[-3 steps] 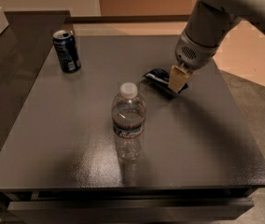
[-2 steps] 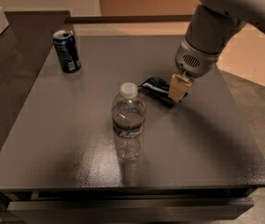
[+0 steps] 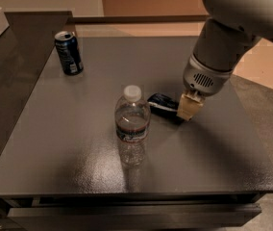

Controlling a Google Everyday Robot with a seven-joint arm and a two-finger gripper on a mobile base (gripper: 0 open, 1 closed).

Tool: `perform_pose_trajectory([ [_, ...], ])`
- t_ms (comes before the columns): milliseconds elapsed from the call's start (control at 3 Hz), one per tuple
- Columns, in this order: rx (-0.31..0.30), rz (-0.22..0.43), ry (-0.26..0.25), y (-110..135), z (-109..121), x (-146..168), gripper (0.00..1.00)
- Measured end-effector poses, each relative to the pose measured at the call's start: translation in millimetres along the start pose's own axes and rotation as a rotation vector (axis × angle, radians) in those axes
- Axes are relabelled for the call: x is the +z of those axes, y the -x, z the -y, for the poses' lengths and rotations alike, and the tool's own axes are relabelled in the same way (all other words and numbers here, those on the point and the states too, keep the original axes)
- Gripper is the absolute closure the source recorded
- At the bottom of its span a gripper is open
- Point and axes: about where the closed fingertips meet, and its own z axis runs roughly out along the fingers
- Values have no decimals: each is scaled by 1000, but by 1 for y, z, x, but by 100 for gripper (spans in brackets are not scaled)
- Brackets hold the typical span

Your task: Move rxbar blueberry near water bottle

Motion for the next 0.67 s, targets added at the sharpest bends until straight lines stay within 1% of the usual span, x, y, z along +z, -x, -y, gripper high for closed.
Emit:
perform_pose_trajectory([
  [333, -41, 5, 17, -4, -16, 2, 83],
  [667, -76, 17, 44, -3, -35, 2, 59],
])
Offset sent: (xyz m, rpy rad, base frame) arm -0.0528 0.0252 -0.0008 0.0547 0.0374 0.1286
